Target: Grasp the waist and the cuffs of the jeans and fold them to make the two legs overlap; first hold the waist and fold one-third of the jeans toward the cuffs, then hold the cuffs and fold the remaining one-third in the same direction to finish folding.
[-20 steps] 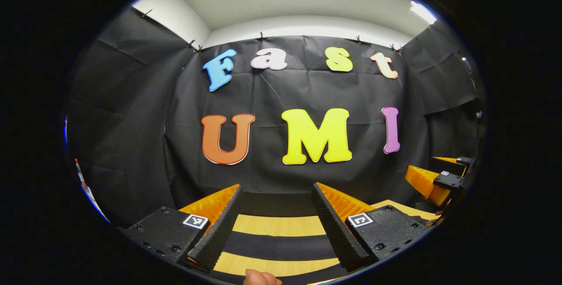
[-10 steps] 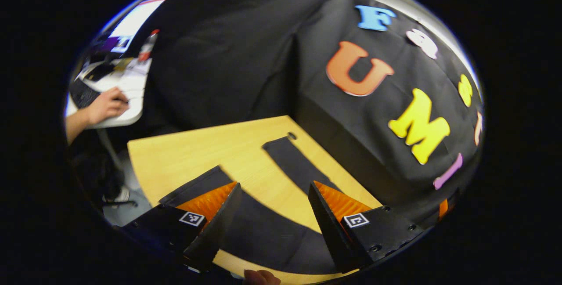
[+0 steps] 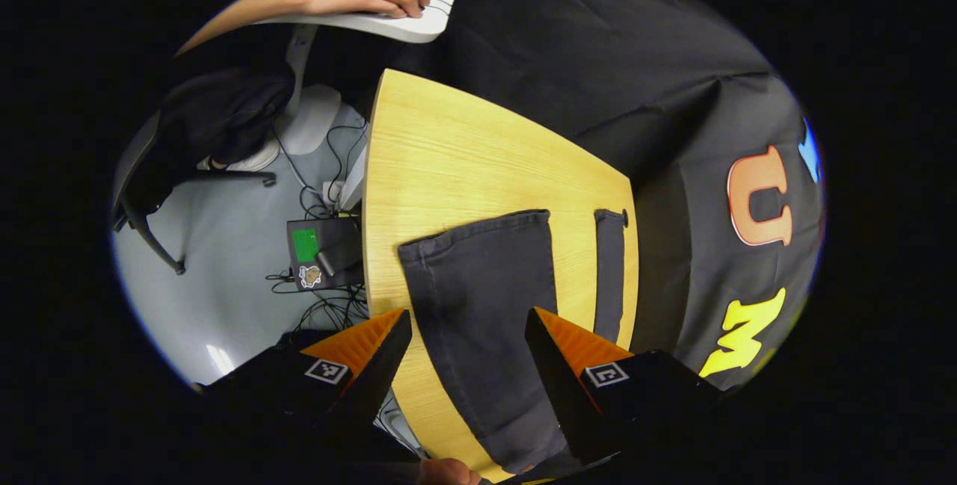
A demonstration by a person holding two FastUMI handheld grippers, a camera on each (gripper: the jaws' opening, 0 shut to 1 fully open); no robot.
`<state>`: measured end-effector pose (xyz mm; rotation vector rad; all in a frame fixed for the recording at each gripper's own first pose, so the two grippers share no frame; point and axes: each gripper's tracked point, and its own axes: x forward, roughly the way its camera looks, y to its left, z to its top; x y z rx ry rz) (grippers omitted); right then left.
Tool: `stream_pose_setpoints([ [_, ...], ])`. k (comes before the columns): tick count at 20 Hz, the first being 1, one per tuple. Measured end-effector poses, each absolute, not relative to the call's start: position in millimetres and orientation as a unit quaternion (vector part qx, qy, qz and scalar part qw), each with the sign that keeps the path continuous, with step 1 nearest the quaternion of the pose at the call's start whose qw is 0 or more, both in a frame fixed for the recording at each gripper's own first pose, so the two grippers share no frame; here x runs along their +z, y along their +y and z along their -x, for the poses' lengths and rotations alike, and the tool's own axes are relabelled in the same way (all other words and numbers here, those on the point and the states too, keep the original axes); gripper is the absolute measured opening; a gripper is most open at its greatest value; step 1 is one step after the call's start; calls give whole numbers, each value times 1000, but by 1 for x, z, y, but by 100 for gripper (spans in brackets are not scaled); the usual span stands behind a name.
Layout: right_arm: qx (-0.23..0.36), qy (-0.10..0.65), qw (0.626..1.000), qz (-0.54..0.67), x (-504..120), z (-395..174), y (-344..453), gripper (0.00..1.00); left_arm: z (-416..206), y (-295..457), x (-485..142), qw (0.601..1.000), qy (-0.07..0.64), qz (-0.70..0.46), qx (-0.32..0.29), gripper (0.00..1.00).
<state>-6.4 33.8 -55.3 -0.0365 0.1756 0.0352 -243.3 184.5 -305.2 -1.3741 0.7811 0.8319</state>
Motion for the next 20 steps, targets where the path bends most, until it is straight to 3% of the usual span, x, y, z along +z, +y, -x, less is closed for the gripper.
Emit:
stream_pose_setpoints([
  [6,-11,100,995,17,-60,8,13,98,228,197,-326,613,350,609,363,99],
  [11,-28,118,993,2,-66,12,-3,98,209,203,-330,624,344,605,355,97],
  [16,-3,175,983,-54,-83,8,-12,100,210,199,-337,605,359,626,337,92],
  [17,7,199,977,-81,-90,9,-13,100,215,199,-341,596,365,630,339,67],
  [20,-17,252,956,-147,-114,5,-43,100,217,200,-348,578,346,656,341,17],
])
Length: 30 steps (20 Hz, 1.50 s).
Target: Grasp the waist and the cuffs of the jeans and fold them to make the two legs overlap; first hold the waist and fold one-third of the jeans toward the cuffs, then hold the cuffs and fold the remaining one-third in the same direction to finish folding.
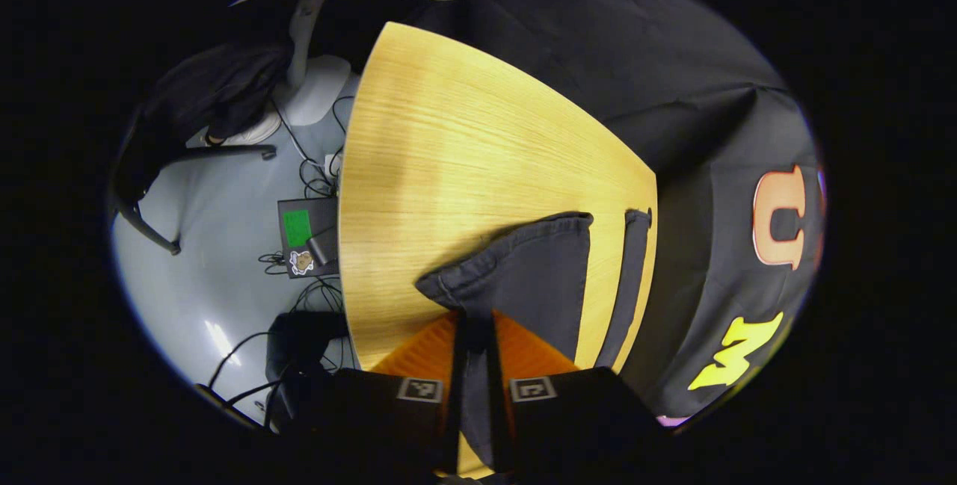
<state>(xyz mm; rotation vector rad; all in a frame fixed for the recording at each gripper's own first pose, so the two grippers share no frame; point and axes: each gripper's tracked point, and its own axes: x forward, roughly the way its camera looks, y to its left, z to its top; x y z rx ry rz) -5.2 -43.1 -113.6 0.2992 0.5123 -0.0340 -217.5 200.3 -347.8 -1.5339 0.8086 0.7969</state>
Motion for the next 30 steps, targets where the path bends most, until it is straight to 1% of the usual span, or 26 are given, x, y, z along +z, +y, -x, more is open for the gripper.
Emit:
stream_pose_setpoints([
  [1,-36,264,950,-162,-122,2,-60,100,216,200,-349,578,344,658,339,10],
  [2,-60,278,943,-176,-132,1,-83,98,217,201,-349,583,348,652,337,8],
  [4,-109,310,921,-210,-156,5,-131,98,217,200,-349,590,357,643,333,5],
  [5,-149,343,899,-227,-177,12,-161,98,217,200,-348,589,358,643,333,5],
  [6,-184,376,877,-238,-195,22,-186,100,216,199,-348,587,358,646,333,4],
  [8,-246,446,822,-256,-237,53,-232,92,215,201,-348,585,355,649,334,4],
  [9,-266,462,801,-274,-252,61,-247,98,215,201,-349,585,355,648,334,4],
  [10,-284,480,776,-296,-267,71,-255,98,215,201,-349,586,356,647,335,4],
  [12,-306,510,737,-322,-294,90,-262,98,214,201,-349,585,356,647,335,4],
  [13,-312,524,727,-316,-303,98,-267,98,213,201,-349,584,355,648,335,4],
  [15,-313,538,721,-305,-317,102,-270,98,213,201,-349,581,356,649,337,4],
  [16,-306,539,721,-310,-320,97,-265,93,213,201,-348,580,356,650,338,4],
  [17,-301,541,720,-312,-324,94,-262,99,213,201,-349,578,356,651,339,4],
  [19,-292,545,727,-301,-327,86,-262,98,213,201,-349,574,356,654,341,4],
  [20,-298,557,722,-284,-332,90,-264,88,213,200,-348,573,357,654,341,4],
  [21,-297,556,727,-272,-334,88,-269,78,213,201,-348,571,358,655,342,4],
  [23,-301,558,721,-280,-337,87,-273,44,213,201,-349,567,356,658,345,4],
  [24,-297,554,724,-283,-334,89,-273,27,213,201,-348,565,354,660,347,4],
  [25,-300,548,720,-301,-337,88,-272,27,212,202,-348,561,348,663,352,4],
  [26,-306,537,717,-321,-336,85,-272,0,211,203,-349,560,341,666,357,4],
  [28,-302,526,720,-337,-332,85,-272,1,210,203,-347,555,334,669,363,4],
  [30,-289,508,736,-342,-320,80,-273,1,205,205,-339,546,323,681,366,3],
])
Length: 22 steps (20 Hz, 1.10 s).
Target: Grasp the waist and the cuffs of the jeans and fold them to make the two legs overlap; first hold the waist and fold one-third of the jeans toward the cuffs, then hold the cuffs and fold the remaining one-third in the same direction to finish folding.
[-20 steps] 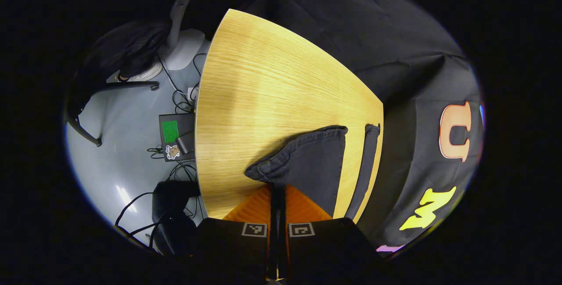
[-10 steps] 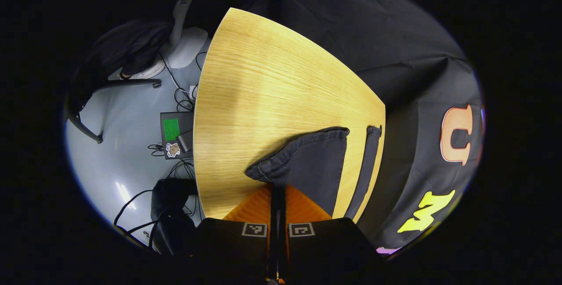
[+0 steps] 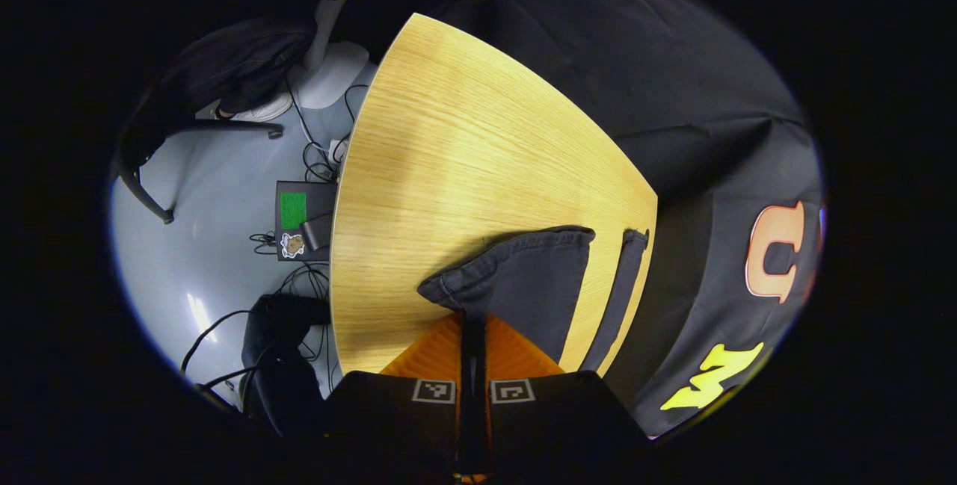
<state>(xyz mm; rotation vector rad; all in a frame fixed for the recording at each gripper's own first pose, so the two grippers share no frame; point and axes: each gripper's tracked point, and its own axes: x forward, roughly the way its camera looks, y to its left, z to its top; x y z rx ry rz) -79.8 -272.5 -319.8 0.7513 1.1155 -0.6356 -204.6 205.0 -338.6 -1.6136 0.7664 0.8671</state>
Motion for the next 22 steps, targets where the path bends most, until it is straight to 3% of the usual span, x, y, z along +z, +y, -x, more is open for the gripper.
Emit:
stream_pose_setpoints([
  [6,-226,436,762,-423,-252,22,-258,1,143,220,-277,528,274,728,341,3],
  [11,-173,402,767,-468,-220,-42,-243,1,56,233,-237,556,265,730,296,3],
  [15,-154,383,766,-494,-221,-94,-240,0,-20,238,-241,563,269,727,287,3],
  [16,-153,380,766,-495,-225,-105,-240,5,-38,238,-244,563,273,725,287,4],
  [20,-159,368,776,-488,-240,-150,-241,1,-110,237,-268,573,288,715,278,0],
  [22,-171,363,781,-479,-255,-168,-242,0,-135,235,-288,588,302,695,282,3],
])
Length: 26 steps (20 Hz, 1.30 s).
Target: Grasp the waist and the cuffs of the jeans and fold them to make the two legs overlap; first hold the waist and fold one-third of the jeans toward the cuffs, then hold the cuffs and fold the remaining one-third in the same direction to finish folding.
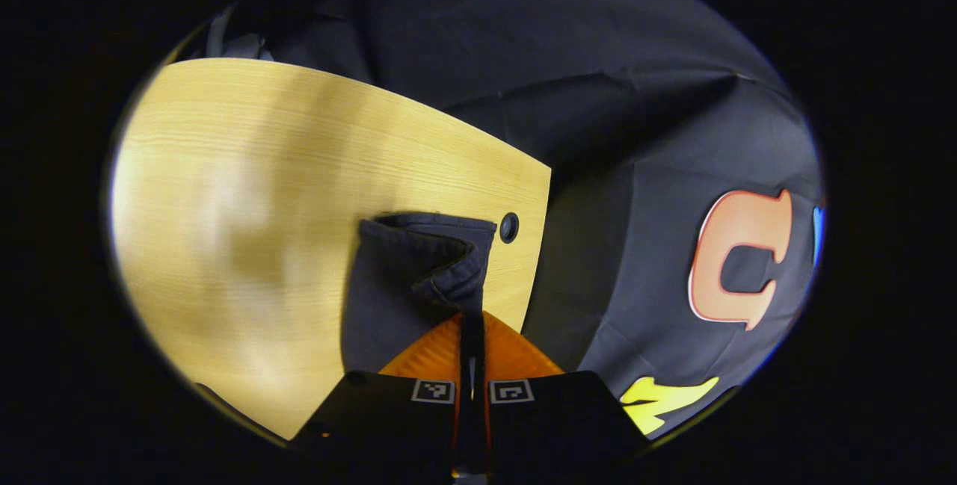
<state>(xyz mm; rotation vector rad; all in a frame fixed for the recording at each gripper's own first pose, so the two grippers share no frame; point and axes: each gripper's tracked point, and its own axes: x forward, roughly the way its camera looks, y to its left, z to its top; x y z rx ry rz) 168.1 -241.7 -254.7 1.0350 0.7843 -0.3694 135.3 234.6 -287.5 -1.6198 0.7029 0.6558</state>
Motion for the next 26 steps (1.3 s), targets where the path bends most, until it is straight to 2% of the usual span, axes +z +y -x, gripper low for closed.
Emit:
stream_pose_setpoints([
  [7,-201,358,783,-468,-299,-219,-245,1,-218,221,-342,584,330,685,287,4],
  [13,-230,375,776,-452,-335,-232,-246,1,-221,223,-382,584,369,658,300,4],
  [16,-224,365,779,-458,-332,-235,-241,3,-220,227,-381,614,375,628,296,5],
  [17,-210,368,777,-465,-331,-235,-237,7,-222,234,-374,642,365,609,291,0],
  [18,-187,366,781,-470,-328,-241,-227,38,-230,234,-363,667,350,600,270,33],
  [20,-179,377,799,-432,-322,-233,-226,100,-228,243,-340,712,338,561,253,98],
  [21,-172,382,809,-412,-323,-231,-224,91,-224,248,-325,732,330,541,247,100],
  [23,-152,382,824,-389,-307,-222,-215,92,-219,252,-285,774,310,507,217,99],
  [24,-145,375,833,-380,-297,-219,-214,98,-216,252,-260,796,298,486,201,99],
  [26,-136,360,848,-364,-280,-207,-217,98,-206,251,-201,847,266,430,163,99],
])
